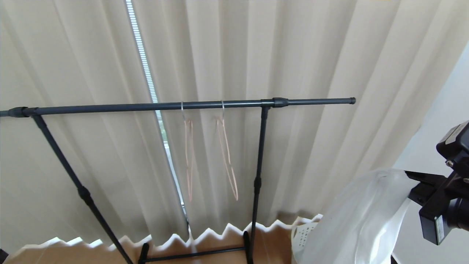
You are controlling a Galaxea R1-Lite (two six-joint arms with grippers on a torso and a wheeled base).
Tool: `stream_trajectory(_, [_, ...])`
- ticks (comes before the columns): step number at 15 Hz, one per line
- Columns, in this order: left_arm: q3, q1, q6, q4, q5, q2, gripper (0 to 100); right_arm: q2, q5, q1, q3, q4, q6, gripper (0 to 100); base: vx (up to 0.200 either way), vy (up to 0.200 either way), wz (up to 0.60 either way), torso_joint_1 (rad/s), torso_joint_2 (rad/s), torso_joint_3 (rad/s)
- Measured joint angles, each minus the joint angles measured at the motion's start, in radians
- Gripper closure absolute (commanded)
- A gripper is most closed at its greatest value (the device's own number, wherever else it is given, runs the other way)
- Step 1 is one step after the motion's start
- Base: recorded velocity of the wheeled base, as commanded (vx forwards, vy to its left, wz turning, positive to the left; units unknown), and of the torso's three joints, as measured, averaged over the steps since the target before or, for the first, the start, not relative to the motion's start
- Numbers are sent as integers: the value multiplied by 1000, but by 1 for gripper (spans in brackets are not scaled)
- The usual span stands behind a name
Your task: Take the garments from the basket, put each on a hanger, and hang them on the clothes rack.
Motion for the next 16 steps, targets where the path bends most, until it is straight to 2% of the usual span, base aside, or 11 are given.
stream_trajectory(2, [0, 1, 0, -1, 0, 0, 0, 0, 0, 0, 4, -1, -2, 100, 0, 0, 0, 0, 0, 0])
stream_trajectory(7, [0, 2, 0, 0, -1, 0, 0, 0, 0, 0, 6, 0, -3, 100, -200, 0, 0, 8, 5, 0])
stream_trajectory(16, [0, 1, 0, 0, -1, 0, 0, -9, 0, 0, 8, 2, -4, 100, 0, 200, 0, -4, 2, 2])
